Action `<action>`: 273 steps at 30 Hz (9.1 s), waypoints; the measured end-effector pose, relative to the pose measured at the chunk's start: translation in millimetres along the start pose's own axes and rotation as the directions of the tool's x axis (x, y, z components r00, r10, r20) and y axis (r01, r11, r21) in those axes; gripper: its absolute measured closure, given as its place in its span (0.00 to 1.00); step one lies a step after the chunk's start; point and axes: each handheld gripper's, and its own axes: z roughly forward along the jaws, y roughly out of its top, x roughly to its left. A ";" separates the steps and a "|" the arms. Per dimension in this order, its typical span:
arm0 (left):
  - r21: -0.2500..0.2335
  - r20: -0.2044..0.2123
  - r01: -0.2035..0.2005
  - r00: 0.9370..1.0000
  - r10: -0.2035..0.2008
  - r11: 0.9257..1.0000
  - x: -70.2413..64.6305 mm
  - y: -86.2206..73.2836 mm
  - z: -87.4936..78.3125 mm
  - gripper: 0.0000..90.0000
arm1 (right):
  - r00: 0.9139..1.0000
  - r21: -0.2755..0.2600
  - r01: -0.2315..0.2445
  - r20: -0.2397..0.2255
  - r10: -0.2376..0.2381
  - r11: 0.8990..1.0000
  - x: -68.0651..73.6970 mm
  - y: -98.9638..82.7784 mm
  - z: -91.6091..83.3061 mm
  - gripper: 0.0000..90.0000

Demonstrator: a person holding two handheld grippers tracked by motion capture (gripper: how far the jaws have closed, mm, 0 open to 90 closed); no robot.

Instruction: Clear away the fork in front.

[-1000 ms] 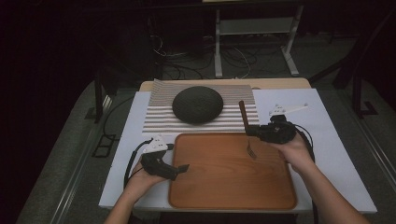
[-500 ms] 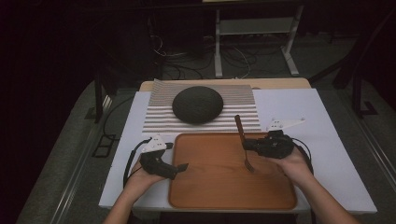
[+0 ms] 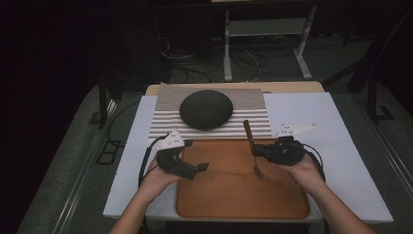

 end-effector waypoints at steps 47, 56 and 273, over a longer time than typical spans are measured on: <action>-0.101 0.099 0.080 0.993 -0.070 0.992 -24.0 62.4 83.0 0.72 | 0.999 -0.074 0.042 -0.010 -0.043 0.996 17.7 13.8 13.9 0.86; -0.115 0.133 0.084 0.989 -0.068 0.990 -22.8 62.4 78.5 0.83 | 0.998 -0.087 0.060 -0.009 -0.061 0.994 22.9 15.6 18.7 0.84; 0.095 -0.050 0.101 0.994 -0.097 0.990 23.6 -50.3 -28.7 0.00 | 0.970 0.019 0.038 0.241 -0.041 0.999 -18.8 -84.1 -52.3 0.05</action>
